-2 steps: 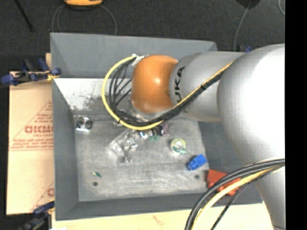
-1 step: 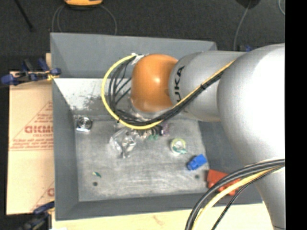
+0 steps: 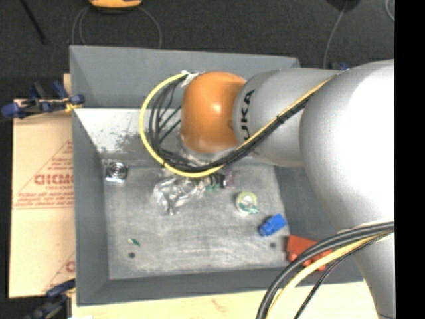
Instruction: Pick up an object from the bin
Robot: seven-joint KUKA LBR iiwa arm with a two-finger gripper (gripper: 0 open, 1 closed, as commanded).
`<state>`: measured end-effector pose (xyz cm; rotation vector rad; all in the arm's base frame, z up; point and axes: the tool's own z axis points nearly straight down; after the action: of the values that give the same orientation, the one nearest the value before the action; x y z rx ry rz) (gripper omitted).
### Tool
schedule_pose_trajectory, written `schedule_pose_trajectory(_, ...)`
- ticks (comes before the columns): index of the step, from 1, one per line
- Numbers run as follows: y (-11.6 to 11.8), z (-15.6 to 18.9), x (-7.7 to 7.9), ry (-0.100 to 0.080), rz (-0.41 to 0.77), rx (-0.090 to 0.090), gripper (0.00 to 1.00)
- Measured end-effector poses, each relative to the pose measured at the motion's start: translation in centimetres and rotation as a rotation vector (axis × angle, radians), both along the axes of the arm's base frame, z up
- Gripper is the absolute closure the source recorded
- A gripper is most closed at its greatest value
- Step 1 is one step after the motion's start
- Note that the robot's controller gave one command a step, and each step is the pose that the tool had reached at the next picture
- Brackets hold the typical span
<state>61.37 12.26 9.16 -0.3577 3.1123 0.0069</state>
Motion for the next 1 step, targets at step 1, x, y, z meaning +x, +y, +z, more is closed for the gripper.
schedule_pose_trajectory(1,-0.05,0.41,0.09,0.004,-0.001,-0.003,1.00)
